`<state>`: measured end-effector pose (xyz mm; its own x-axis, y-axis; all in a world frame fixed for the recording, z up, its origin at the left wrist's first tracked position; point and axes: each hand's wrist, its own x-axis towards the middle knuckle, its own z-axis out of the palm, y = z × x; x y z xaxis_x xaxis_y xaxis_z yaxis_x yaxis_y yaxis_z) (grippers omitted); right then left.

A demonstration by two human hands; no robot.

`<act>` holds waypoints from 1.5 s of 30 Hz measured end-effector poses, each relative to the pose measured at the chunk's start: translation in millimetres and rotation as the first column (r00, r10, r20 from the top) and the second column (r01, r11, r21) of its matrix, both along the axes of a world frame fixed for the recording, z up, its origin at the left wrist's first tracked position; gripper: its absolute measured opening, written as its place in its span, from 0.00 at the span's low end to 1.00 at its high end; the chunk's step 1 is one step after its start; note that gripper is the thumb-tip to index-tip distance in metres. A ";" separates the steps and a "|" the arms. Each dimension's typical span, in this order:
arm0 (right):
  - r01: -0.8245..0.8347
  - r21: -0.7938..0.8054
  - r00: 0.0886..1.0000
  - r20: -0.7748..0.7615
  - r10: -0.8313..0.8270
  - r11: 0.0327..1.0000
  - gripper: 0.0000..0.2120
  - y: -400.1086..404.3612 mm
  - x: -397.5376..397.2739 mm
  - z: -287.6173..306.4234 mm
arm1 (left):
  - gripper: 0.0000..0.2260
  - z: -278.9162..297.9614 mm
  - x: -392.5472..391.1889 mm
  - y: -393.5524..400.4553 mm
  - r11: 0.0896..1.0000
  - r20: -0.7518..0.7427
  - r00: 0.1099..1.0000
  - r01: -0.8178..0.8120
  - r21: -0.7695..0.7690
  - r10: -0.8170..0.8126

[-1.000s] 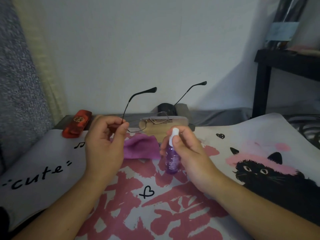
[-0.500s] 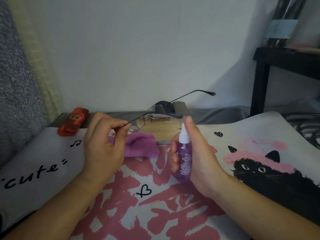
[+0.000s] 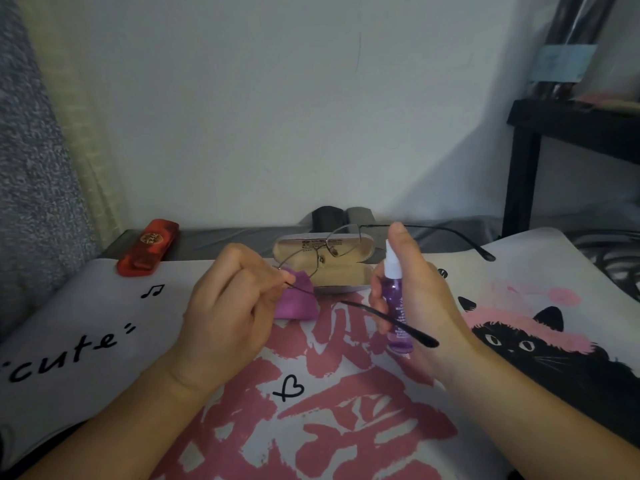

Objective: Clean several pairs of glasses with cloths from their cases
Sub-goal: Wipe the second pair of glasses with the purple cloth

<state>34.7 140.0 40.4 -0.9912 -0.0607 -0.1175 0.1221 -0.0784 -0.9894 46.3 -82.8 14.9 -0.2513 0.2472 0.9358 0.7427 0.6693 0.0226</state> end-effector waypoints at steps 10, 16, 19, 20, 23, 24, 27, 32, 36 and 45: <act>0.026 0.096 0.999 -0.040 -0.022 0.995 0.34 -6.1 -1.7 -1.2 | 0.07 0.4 0.5 3.6 0.999 0.022 0.999 0.040 0.029 -0.040; 0.042 0.106 0.998 -0.046 -0.037 0.993 0.32 -2.2 -2.0 -0.7 | 0.08 0.4 0.7 3.1 1.000 0.021 0.999 0.027 0.016 -0.027; 0.036 0.058 0.997 -0.069 -0.032 0.998 0.34 -0.5 -0.8 4.5 | 0.08 -0.4 -1.1 1.6 1.000 0.021 1.000 0.008 0.010 -0.009; 0.037 0.074 0.995 -0.094 -0.030 0.997 0.35 0.3 0.5 5.6 | 0.07 -0.2 -1.9 0.9 1.000 0.022 1.000 0.002 0.010 -0.002; -0.015 0.082 0.991 -0.135 0.026 0.997 0.40 0.9 9.1 7.3 | 0.03 0.3 -5.5 -3.3 1.000 0.034 0.999 -0.017 0.022 0.016; -0.062 0.054 0.991 -0.113 0.068 0.997 0.40 0.1 12.9 7.5 | 0.01 0.7 -6.5 -4.9 0.999 0.039 0.999 -0.023 0.025 0.022; -0.207 0.055 0.976 -0.062 0.210 0.977 0.39 -5.3 23.5 8.1 | 0.01 1.9 -7.4 -8.4 0.999 0.050 0.998 -0.043 0.029 0.041; -0.219 0.105 0.972 -0.067 0.226 0.970 0.39 -13.6 31.4 11.4 | 0.04 3.3 -7.1 -10.0 0.995 0.062 0.994 -0.092 0.024 0.090; -0.213 0.166 0.971 -0.071 0.227 0.963 0.38 -15.9 31.1 10.7 | 0.04 3.0 -6.9 -10.8 0.988 0.089 0.985 -0.150 0.025 0.148; -0.131 0.160 0.984 -0.099 0.148 0.978 0.39 -13.9 31.1 13.0 | 0.03 4.6 -6.0 -9.5 0.994 0.061 0.992 -0.108 0.025 0.107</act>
<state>65.7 126.1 53.4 -0.9815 -0.1894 -0.0268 0.0109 0.0843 -0.9964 40.2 -92.3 19.5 -0.3303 0.1894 0.9247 0.6632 0.7437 0.0846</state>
